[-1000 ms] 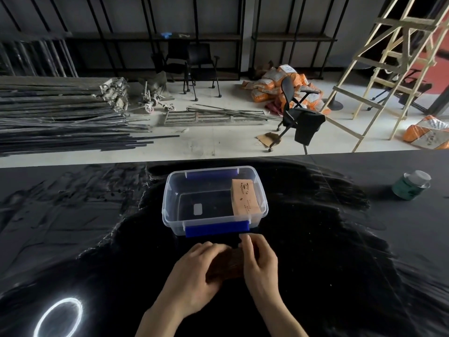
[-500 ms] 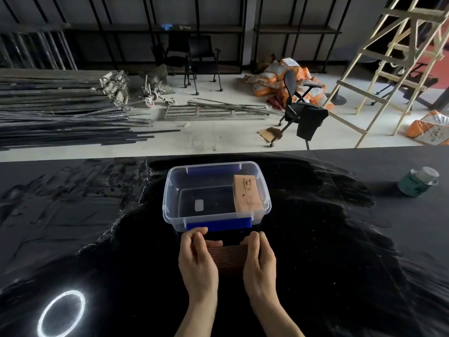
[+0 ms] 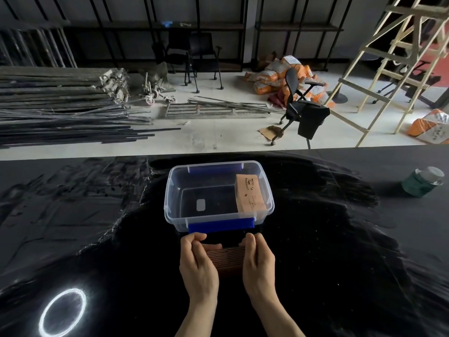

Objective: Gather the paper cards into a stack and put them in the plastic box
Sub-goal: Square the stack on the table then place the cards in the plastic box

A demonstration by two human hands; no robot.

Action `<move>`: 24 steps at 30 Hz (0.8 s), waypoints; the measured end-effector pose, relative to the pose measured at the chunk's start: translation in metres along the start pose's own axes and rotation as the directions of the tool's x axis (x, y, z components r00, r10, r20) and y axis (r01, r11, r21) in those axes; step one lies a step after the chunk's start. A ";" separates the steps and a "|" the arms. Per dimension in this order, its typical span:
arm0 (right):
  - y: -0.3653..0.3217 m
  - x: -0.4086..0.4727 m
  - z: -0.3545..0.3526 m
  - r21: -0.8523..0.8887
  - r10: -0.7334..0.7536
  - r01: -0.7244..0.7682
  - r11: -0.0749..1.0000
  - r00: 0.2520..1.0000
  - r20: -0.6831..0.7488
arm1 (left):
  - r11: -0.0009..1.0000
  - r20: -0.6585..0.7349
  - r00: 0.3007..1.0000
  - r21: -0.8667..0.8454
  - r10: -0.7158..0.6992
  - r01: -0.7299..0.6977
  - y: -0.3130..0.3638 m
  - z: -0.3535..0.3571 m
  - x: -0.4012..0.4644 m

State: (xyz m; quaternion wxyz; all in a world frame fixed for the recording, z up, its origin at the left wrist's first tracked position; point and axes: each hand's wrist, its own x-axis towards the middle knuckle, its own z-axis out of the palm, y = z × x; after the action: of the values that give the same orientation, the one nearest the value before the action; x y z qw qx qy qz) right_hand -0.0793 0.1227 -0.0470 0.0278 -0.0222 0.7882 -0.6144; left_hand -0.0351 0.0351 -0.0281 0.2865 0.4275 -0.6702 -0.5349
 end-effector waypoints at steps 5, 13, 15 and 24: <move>0.001 0.000 -0.001 -0.007 0.000 0.000 1.000 1.000 0.001 | 0.997 0.048 0.997 0.050 0.057 -0.059 -0.002 -0.004 0.002; -0.002 -0.002 -0.002 0.010 -0.014 0.014 1.000 1.000 -0.007 | 0.674 0.590 0.734 0.394 0.335 -0.624 0.008 -0.047 0.013; -0.001 -0.002 -0.001 -0.005 -0.010 0.010 1.000 1.000 -0.011 | 0.556 0.776 0.572 0.362 0.266 -0.749 0.019 -0.054 0.013; 0.000 0.000 -0.001 -0.016 0.027 -0.026 1.000 1.000 0.006 | 0.424 0.822 0.560 0.473 0.102 -0.772 0.042 -0.041 0.022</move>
State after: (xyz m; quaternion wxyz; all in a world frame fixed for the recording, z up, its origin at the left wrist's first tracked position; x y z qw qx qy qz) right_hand -0.0790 0.1233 -0.0466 0.0383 -0.0140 0.7932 -0.6076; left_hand -0.0219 -0.0012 0.0213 -0.0700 0.0630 -0.9795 -0.1780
